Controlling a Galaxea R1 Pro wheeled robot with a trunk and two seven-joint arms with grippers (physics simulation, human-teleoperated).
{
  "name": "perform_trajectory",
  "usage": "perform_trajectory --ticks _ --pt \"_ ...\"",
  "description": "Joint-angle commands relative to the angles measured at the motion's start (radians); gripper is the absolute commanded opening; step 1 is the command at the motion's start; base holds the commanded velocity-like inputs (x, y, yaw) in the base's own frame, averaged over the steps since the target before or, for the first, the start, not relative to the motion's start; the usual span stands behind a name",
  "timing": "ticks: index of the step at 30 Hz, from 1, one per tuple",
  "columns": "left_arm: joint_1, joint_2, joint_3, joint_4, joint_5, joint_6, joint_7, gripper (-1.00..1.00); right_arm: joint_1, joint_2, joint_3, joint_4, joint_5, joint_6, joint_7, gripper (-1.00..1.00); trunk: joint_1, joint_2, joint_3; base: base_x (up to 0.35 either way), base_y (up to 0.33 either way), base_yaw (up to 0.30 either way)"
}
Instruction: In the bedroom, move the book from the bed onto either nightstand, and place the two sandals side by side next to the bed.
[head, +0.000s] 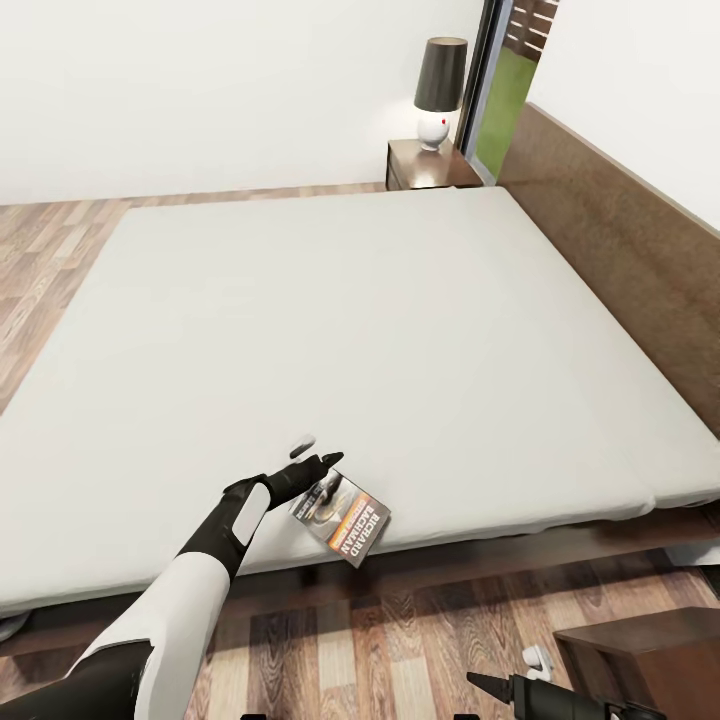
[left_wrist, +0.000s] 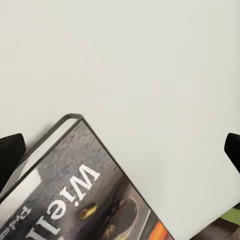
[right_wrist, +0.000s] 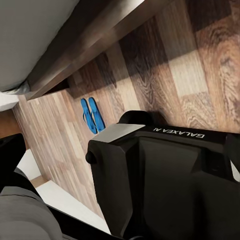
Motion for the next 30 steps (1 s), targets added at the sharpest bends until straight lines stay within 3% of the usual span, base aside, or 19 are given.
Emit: perform_trajectory --ticks 1,7,30 --pt "0.0 -0.001 0.007 0.0 0.005 0.009 -0.003 1.0 0.0 0.0 -0.002 0.0 -0.003 0.01 0.003 1.0 0.0 0.0 -0.001 0.0 0.0 0.0" --pt "0.0 -0.001 0.007 0.0 0.005 0.01 -0.003 1.0 0.0 0.0 -0.002 0.0 -0.003 0.01 0.003 1.0 0.0 0.0 -0.001 0.0 0.0 0.0" --pt "0.0 -0.001 0.007 0.0 0.005 0.01 -0.003 1.0 0.0 0.0 -0.002 0.0 -0.003 0.01 0.003 1.0 -0.088 0.161 0.072 0.0 0.0 0.0"
